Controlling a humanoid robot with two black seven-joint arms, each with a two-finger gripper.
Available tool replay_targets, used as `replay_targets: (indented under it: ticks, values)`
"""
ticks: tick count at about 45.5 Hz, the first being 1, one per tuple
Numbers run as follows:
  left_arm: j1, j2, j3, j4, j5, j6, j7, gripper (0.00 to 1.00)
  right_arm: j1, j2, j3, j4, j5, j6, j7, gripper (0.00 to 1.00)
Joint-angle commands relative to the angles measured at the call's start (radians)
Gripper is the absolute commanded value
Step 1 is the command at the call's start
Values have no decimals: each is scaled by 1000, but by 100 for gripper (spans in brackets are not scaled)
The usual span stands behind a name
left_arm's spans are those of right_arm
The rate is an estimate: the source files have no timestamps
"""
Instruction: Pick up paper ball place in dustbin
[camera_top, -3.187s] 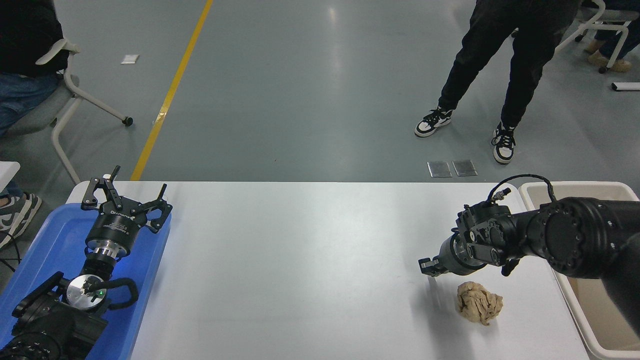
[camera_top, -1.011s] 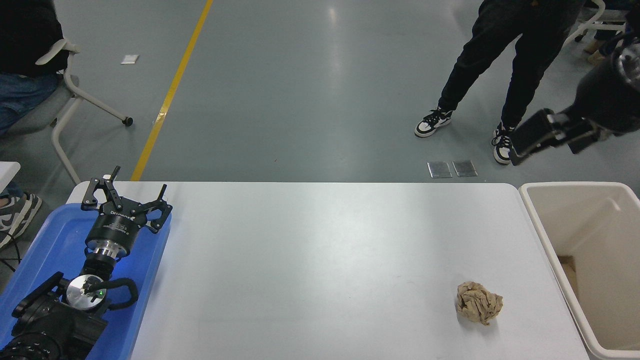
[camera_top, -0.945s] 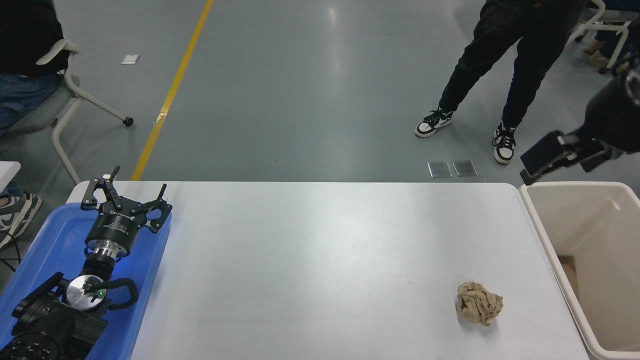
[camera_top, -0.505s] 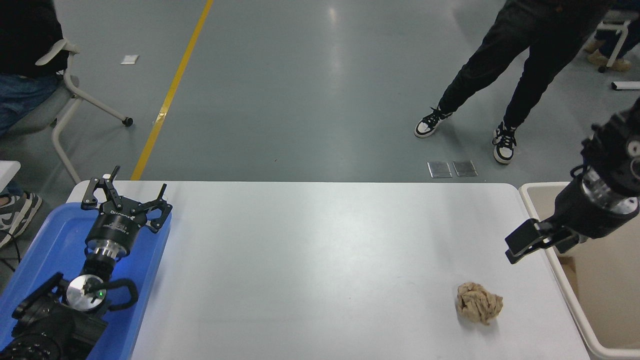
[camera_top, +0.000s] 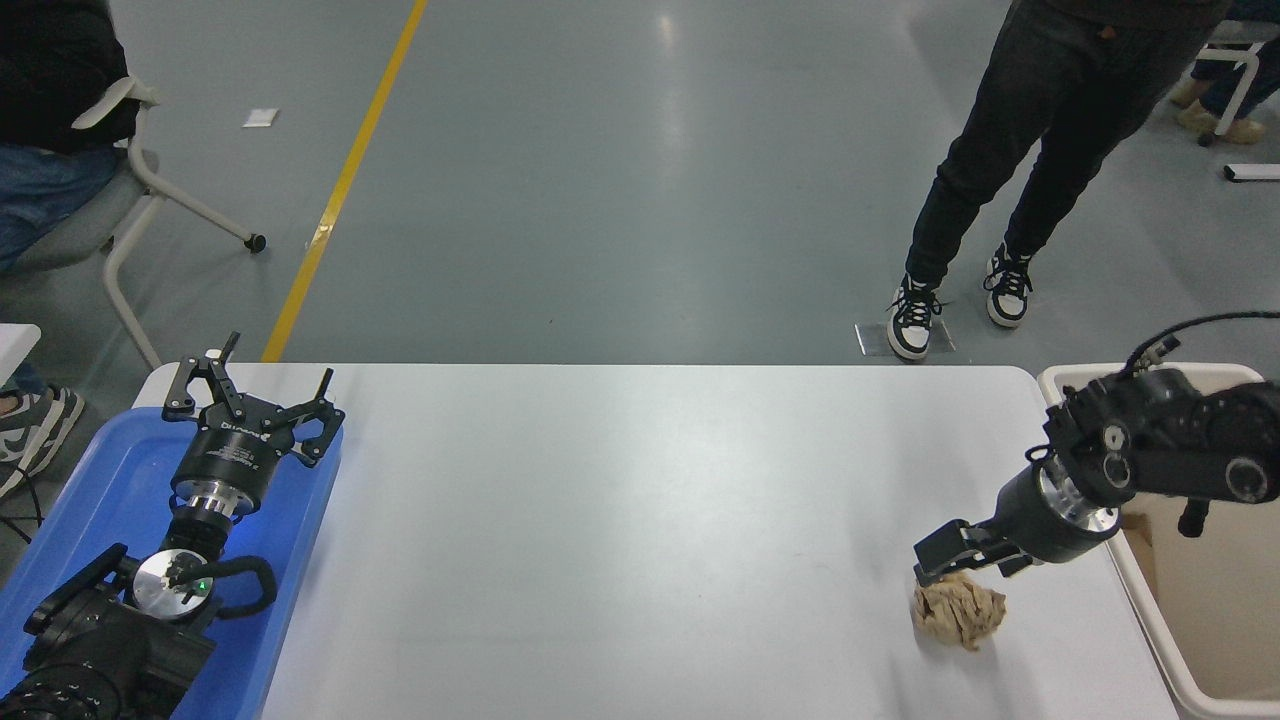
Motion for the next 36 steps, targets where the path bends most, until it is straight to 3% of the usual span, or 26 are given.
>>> replay_targets:
  ticks: [1,16,18,19,22,23,27,30,36]
  values:
    - [0,0,0,0,0,0,0,99,-121,33,30,-103,-83,-62,-2,100]
    - [0,0,0,0,0,0,-1,99,-214,40,54,-148,-98,-108,0,100]
    - [0,0,0,0,0,0,0,99,-219,42,57,-148,-97,-116,3,96]
    - [0,0,0,0,0,0,0,99,-222,42,60,-148,-97,-118,3,91]
    - [0,0,0,0,0,0,0,99,-228,46,68,-149,-97,-121,6,56]
    - [0,0,0,0,0,0,0,99,-231,50,68,-149,-97,-122,7,48]
    - [0,0,0,0,0,0,0,99,-236,62,76,-151,-97,-134,7,35]
    - [0,0,0,0,0,0,0,99,-234,70,83,-151,-91,-136,9,0]
    - [0,0,0,0,0,0,0,99,-204,59,83,-137,-80,-121,14,0]
